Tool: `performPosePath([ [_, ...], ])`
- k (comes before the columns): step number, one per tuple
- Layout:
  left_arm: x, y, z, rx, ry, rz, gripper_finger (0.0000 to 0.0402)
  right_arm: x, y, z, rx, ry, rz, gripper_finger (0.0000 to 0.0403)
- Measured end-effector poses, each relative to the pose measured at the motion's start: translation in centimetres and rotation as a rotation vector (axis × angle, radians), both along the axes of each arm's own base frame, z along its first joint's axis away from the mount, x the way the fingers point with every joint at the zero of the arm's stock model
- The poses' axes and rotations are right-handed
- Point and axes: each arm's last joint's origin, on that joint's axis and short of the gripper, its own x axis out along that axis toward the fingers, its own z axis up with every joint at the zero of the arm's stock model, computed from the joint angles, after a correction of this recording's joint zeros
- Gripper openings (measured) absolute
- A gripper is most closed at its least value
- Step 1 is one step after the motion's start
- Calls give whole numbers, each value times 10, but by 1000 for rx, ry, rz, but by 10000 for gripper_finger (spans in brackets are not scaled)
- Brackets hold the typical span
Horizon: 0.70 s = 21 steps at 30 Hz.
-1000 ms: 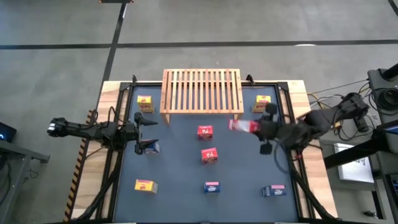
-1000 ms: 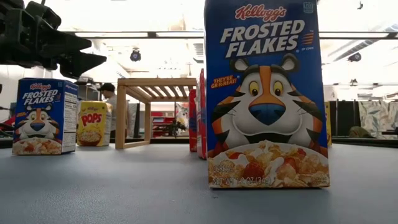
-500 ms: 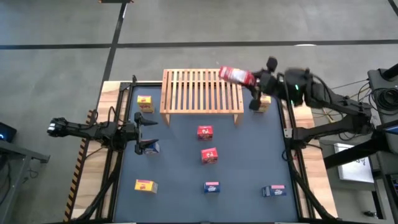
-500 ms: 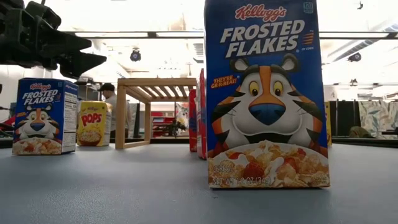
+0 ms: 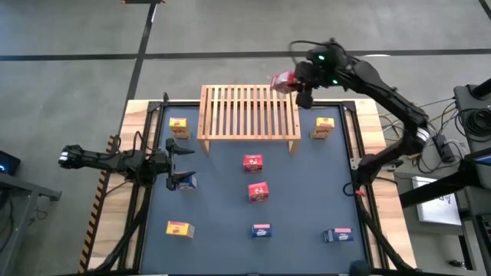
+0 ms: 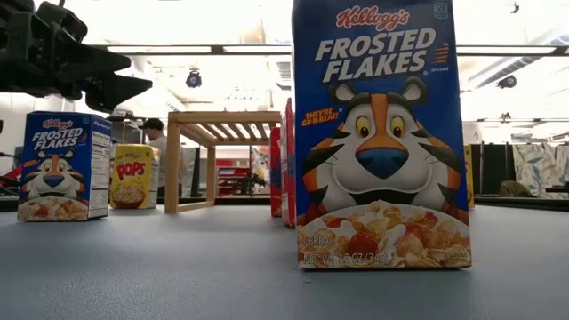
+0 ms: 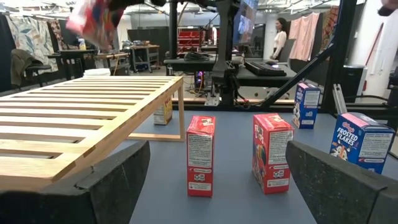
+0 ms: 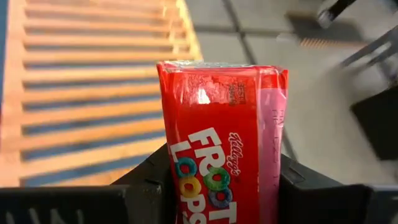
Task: Stack cereal on shelf
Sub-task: Put the bottom right red cereal box on the shelf
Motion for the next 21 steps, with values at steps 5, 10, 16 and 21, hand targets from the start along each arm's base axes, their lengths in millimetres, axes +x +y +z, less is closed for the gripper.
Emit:
performPosePath([
  [5,0,0,0,0,0,0,359,19,-22,-11,69,139,21,139],
  [10,0,0,0,0,0,0,359,34,-36,-12,126,244,38,139],
  [16,0,0,0,0,0,0,359,44,-48,-11,143,283,33,139],
  [21,0,0,0,0,0,0,359,47,-54,-20,163,371,10,139],
])
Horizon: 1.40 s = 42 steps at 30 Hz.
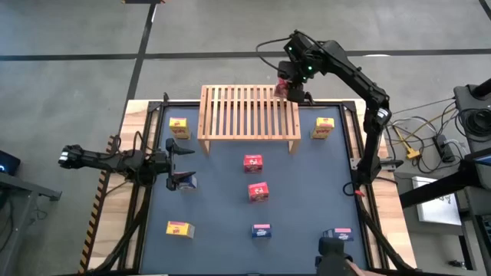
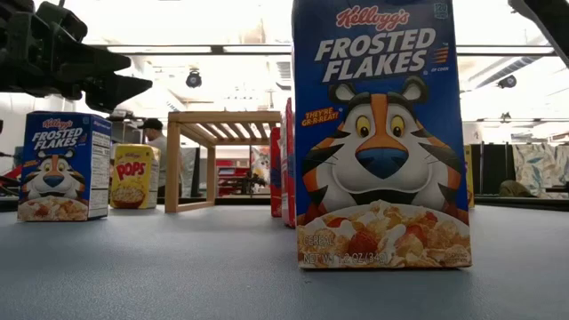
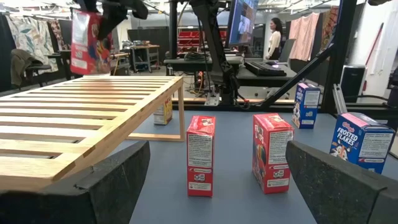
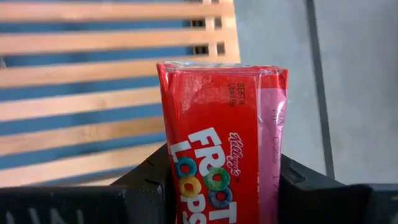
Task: Stack cereal on shelf
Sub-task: Put the bottom right red cereal box on the shelf
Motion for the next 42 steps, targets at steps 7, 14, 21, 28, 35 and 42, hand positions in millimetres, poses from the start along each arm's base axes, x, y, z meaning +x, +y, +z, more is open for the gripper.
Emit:
performPosePath([
  [7,0,0,0,0,0,0,359,-2,-3,-9,56,53,-11,139],
  [14,0,0,0,0,0,0,359,-2,-2,-7,59,29,-13,146],
  [21,0,0,0,0,0,0,359,-2,-2,-2,35,-7,-23,183],
  [28,0,0,0,0,0,0,359,0,-1,-1,88,-59,-12,203],
  [35,0,0,0,0,0,0,359,2,-3,0,64,-81,-11,203],
  [42,0,0,0,0,0,0,359,1,-2,3,51,-94,-11,203],
])
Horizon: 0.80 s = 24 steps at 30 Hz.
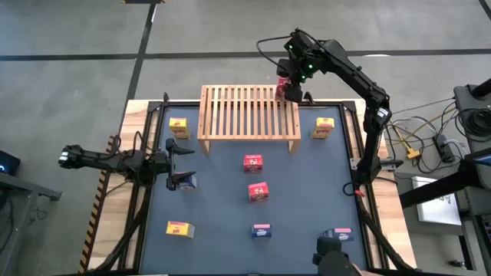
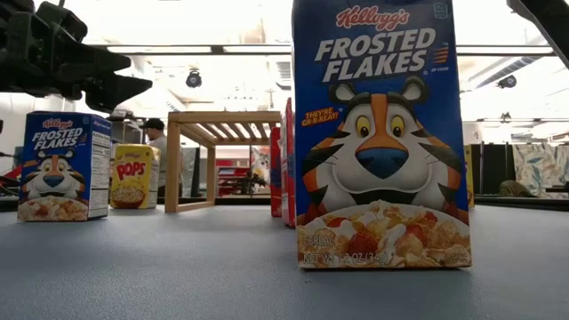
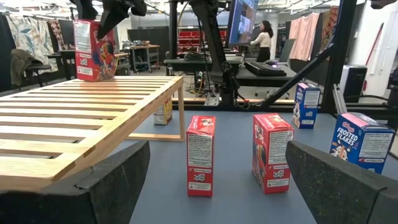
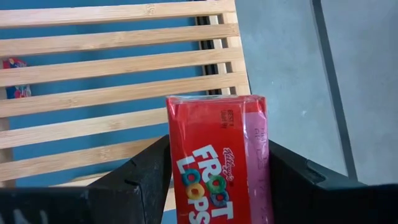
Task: Stack cereal on shelf
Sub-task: Put the bottom right red cereal box on the shelf
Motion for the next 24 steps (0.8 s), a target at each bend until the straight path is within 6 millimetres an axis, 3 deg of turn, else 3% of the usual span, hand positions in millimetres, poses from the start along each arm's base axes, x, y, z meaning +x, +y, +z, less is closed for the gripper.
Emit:
performPosePath([
  [24,0,0,0,0,0,0,359,-11,7,20,-103,-27,-39,203],
])
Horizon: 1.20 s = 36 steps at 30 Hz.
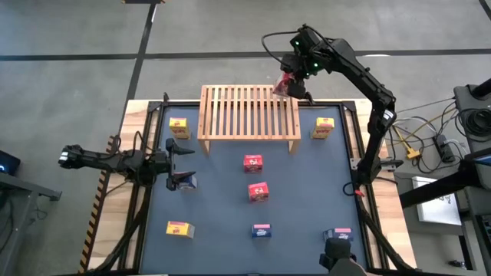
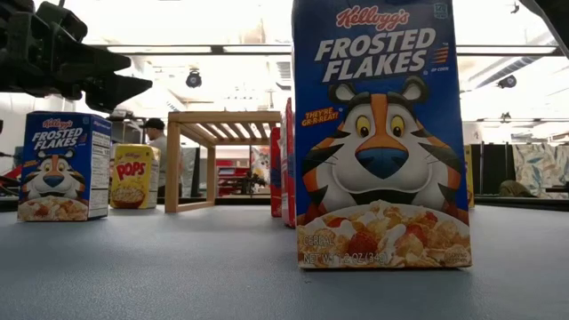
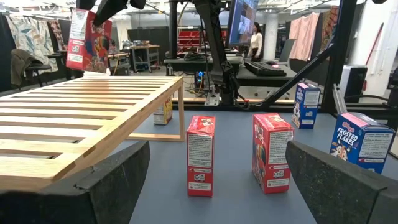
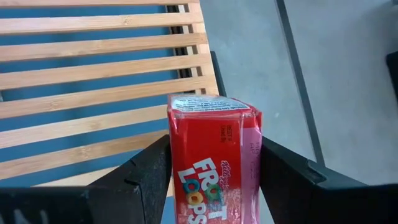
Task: Stack cereal on shelf
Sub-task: Put the bottom right red cereal box on the shelf
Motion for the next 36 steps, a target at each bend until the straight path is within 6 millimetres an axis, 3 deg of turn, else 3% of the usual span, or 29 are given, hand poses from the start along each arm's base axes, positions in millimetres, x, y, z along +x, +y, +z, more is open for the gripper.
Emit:
performPosePath([
  [11,0,0,0,0,0,0,359,8,-5,-15,78,30,38,203],
  [36,0,0,0,0,0,0,359,8,-5,-16,89,33,26,203],
])
